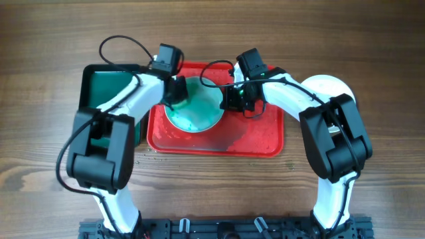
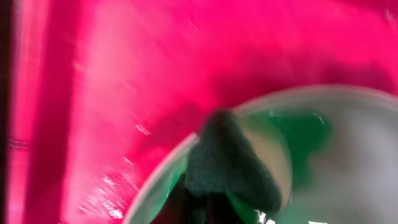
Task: Clean dirty plates on tray and stack at the side
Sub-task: 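Scrub the last plate with the sponge while the right gripper holds it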
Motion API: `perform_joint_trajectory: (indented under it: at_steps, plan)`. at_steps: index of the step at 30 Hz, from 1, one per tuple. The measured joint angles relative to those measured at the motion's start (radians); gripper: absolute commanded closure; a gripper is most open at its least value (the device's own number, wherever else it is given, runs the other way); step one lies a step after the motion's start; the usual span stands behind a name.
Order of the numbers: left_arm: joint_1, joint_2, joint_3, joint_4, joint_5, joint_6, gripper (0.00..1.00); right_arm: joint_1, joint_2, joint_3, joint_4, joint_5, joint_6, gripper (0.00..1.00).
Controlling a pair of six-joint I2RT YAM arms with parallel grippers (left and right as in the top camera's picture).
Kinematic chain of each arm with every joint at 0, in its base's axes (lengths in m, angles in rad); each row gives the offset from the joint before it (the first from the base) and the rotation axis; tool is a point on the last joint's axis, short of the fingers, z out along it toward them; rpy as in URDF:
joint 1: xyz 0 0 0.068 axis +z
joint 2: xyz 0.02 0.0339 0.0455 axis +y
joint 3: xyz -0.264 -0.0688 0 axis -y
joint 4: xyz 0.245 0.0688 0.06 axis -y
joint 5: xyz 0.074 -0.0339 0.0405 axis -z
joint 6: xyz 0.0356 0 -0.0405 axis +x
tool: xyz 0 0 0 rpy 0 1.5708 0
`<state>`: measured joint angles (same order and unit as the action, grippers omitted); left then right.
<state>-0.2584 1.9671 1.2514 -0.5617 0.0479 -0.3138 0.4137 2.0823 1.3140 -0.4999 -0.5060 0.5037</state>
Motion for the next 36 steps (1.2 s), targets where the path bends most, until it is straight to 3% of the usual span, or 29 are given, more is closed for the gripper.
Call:
perform_joint_trajectory:
  at_steps: [4,6,9,11,16,18,23,27,29,32,34,36]
  plan:
    - [0.031,0.013,-0.021,-0.156,0.515,0.322,0.96,-0.005,0.000,0.000,-0.006,-0.002,-0.001,0.96]
    - [0.017,0.029,-0.034,-0.167,0.649,0.403,0.96,-0.005,0.000,0.000,-0.008,-0.002,-0.001,0.96]
    - [0.014,0.032,-0.035,-0.130,0.713,0.444,0.96,-0.005,0.001,0.000,-0.008,-0.002,0.000,0.96]
    - [0.014,0.032,-0.037,-0.056,0.680,0.411,0.96,-0.005,0.001,0.000,-0.007,-0.002,0.000,0.96]
    - [0.010,0.028,-0.036,0.131,0.336,0.120,0.96,-0.005,0.001,0.000,-0.003,-0.003,0.000,0.96]
    - [0.002,0.017,-0.029,0.155,0.163,0.022,0.96,-0.005,0.001,0.000,-0.003,-0.003,0.000,0.96]
    - [-0.012,0.003,-0.014,0.085,-0.106,-0.029,0.96,-0.002,0.001,0.000,0.013,-0.003,0.000,0.96]
    - [-0.041,-0.004,0.001,-0.025,-0.187,0.031,0.96,0.006,0.002,0.000,0.008,-0.014,0.000,0.96]
    - [-0.063,-0.004,0.006,-0.072,-0.196,0.121,0.96,0.006,0.002,0.000,0.003,-0.014,-0.004,0.96]
    - [-0.089,-0.010,0.013,-0.153,-0.116,0.304,0.96,0.001,0.002,0.000,-0.001,-0.014,-0.008,0.96]
    - [-0.116,-0.012,0.014,-0.195,0.016,0.449,0.96,-0.002,0.002,0.000,-0.003,-0.014,-0.011,0.96]
    - [-0.137,-0.012,0.009,-0.196,0.105,0.523,0.96,-0.002,0.002,0.000,-0.003,-0.014,-0.011,0.96]
